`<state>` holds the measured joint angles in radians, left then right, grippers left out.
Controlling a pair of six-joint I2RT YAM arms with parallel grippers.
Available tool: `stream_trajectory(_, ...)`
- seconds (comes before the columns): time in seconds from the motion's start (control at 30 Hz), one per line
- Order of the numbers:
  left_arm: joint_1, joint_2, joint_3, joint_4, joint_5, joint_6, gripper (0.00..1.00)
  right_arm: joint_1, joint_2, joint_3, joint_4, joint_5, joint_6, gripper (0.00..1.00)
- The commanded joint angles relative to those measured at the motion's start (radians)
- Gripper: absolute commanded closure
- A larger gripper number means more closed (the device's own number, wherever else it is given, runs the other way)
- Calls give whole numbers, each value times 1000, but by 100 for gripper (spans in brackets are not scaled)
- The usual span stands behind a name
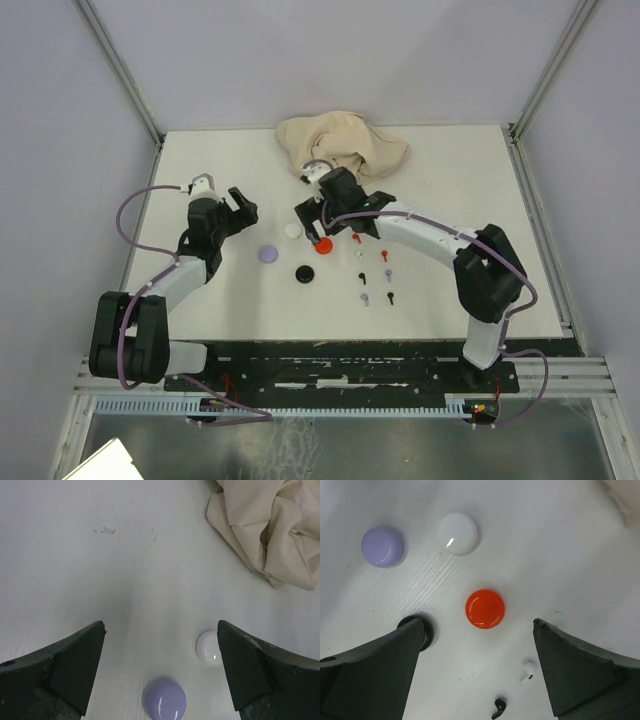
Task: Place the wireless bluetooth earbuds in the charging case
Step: Pick up the charging case at the center of the board.
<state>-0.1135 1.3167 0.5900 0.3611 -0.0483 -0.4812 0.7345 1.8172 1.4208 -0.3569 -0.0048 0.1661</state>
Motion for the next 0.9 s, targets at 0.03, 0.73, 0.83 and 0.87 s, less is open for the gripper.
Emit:
stream_trajectory(0.03,-1,15,46,-46,-17,-49,0,119,100,109,2,124,-37,1)
stream_trajectory(0.73,1,-46,92,-214,-46,24,11,96,456,440,-52,92,-84,12)
stream_trajectory(0.83,1,-47,101,-225,-47,28,12,72,462,442,-42,46,-74,14)
stream_trajectory(0.87,1,-47,101,-225,-47,29,12,69,466,444,-39,34,-73,15)
